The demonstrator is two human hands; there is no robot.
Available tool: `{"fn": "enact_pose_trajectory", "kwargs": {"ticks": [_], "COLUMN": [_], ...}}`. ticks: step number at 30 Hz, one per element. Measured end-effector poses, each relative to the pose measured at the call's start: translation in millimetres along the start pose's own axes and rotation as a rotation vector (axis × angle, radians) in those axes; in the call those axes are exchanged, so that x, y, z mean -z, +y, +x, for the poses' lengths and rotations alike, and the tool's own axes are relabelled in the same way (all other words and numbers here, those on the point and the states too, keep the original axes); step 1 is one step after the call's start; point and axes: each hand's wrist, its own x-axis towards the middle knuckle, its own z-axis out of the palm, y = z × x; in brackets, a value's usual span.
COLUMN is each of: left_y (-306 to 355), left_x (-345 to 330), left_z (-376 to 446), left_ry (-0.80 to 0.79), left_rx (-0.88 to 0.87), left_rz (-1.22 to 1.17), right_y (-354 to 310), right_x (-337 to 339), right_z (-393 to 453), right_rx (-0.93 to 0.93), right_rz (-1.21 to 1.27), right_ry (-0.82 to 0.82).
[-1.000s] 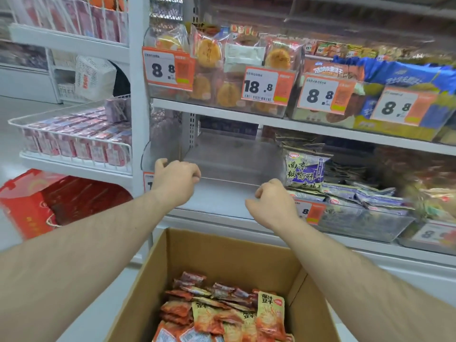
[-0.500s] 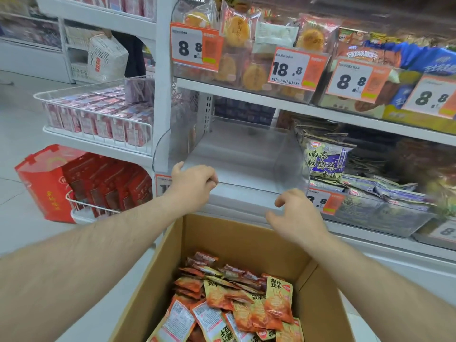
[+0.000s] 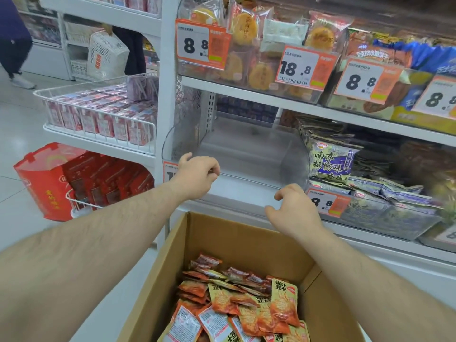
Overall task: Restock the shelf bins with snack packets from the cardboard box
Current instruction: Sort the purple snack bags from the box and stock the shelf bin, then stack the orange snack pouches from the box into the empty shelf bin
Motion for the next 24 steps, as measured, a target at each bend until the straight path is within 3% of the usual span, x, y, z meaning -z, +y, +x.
{"fn": "enact_pose_trajectory", "kwargs": {"ticks": [10,24], "left_y": [-6,1], "left_x": [-2,-6], "left_z": [-1,-21], "left_ry": [0.007,0.071], "left_rx": [-0.044,-0.083], "left_rz": [0.107,0.077], "right_y": [2,2], "right_x": [2,1], "right_z": [-8,-8], "right_rx": [0.047,0.023], "right_rz": [-0.022,-0.106], "right_ry": [-0.027,-0.014]}}
